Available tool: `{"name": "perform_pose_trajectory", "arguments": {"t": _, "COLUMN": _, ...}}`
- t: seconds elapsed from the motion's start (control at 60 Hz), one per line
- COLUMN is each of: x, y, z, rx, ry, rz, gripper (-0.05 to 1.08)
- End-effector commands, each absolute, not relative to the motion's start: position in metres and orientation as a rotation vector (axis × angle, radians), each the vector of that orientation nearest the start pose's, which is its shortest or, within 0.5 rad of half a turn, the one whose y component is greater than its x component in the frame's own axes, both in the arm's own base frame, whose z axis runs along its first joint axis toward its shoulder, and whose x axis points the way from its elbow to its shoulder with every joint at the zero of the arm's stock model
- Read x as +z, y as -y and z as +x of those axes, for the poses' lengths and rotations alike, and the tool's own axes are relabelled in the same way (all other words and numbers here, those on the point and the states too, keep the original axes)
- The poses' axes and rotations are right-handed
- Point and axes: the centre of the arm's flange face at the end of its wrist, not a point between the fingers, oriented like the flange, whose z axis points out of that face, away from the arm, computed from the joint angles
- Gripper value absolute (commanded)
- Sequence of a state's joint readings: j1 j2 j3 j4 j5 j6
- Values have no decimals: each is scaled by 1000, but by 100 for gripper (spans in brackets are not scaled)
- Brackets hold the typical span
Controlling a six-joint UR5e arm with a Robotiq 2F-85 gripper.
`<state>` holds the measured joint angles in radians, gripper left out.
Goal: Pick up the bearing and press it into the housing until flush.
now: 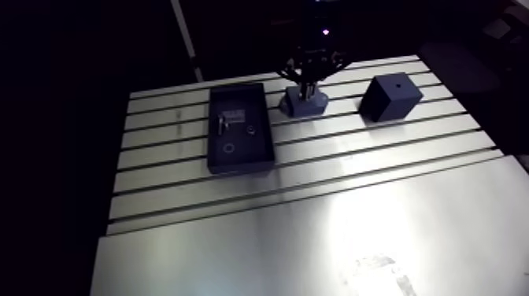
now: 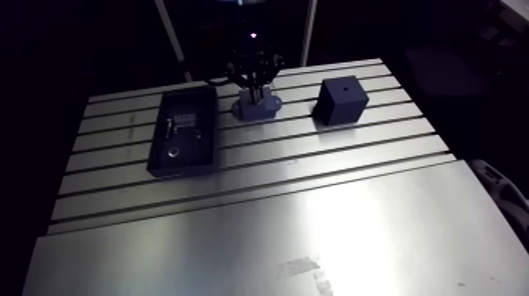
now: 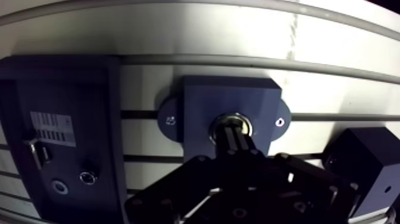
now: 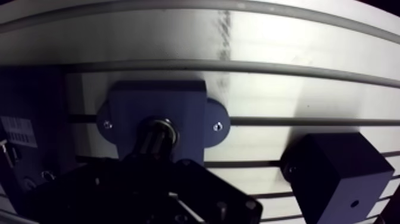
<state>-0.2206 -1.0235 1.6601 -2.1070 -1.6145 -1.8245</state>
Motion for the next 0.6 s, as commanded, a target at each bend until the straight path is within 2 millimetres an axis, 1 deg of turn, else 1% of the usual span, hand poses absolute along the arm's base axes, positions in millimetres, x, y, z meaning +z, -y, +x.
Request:
{"name": "perform_pose_trajectory", "arguments": {"t": 0.017, "x": 182, "y": -11, "z": -639, "rx": 28, "ry": -3032, "rz": -53, "gripper": 108}}
{"name": "perform_pose_trajectory", "arguments": {"t": 0.533, "x": 181, "y": -10, "z": -637, "rx": 27, "ry": -3027, "rz": -53, "gripper": 108}}
{"name": "perform_pose_trajectory", "arguments": {"t": 0.6, "x": 186, "y": -9, "z": -637, "rx": 28, "ry": -3035, "rz": -55, "gripper": 108}}
